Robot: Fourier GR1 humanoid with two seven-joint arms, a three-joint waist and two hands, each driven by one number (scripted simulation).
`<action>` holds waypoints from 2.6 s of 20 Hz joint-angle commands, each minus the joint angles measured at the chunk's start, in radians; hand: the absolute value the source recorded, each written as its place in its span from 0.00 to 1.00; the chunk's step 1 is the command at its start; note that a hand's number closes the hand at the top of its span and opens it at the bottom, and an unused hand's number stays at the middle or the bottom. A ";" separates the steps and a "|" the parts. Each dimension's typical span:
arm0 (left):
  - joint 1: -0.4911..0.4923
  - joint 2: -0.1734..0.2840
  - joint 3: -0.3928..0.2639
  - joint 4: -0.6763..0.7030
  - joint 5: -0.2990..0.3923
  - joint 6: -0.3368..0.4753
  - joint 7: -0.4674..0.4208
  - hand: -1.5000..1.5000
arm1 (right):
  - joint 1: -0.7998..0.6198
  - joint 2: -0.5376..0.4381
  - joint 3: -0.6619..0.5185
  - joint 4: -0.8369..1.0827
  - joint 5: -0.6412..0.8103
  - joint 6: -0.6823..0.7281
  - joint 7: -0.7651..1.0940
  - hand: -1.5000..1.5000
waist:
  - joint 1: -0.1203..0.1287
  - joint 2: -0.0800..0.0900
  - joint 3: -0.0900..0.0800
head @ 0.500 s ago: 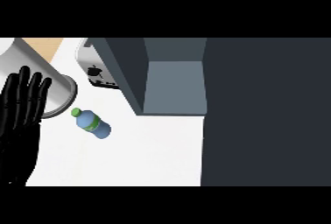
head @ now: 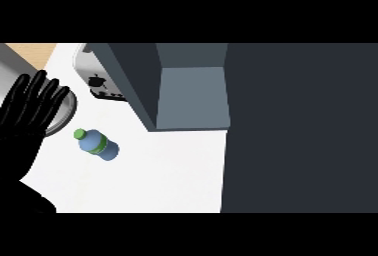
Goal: Pick up the bottled water, place it into the cabinet and close the cabinet
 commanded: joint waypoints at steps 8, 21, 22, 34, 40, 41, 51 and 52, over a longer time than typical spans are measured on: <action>-0.113 0.278 0.207 0.291 0.442 -0.230 0.221 0.00 | 0.337 -0.036 0.126 -0.354 -0.094 0.105 0.066 0.00 | 0.002 -0.003 0.001; -0.098 0.223 0.181 0.547 0.142 -0.357 0.063 0.00 | 0.593 -0.047 0.206 -0.411 -0.020 0.138 -0.095 0.00 | -0.004 -0.002 0.000; -0.105 0.292 0.214 0.610 0.206 -0.415 0.101 0.00 | 0.563 -0.039 0.264 -0.453 0.032 0.107 -0.022 0.00 | 0.001 -0.001 -0.001; -0.235 0.127 0.105 1.015 -0.105 -0.418 -0.143 0.00 | 0.699 -0.083 0.314 -0.401 0.083 0.145 -0.223 0.00 | -0.021 0.002 -0.002; -0.313 0.133 0.084 1.232 -0.260 -0.419 -0.346 0.00 | 0.716 -0.123 0.292 -0.435 0.038 0.150 -0.230 0.00 | -0.032 0.011 -0.005; -0.294 0.126 0.074 1.243 -0.271 -0.424 -0.363 0.00 | 0.791 -0.137 0.320 -0.464 0.060 0.161 -0.266 0.00 | -0.049 0.007 -0.005; -0.325 0.074 0.011 1.415 -0.394 -0.425 -0.612 0.00 | 0.846 -0.171 0.349 -0.438 0.083 0.155 -0.350 0.00 | -0.053 0.008 -0.007; -0.327 0.076 0.003 1.435 -0.399 -0.455 -0.625 0.00 | 0.826 -0.176 0.304 -0.410 0.064 0.154 -0.363 0.00 | -0.041 0.009 -0.006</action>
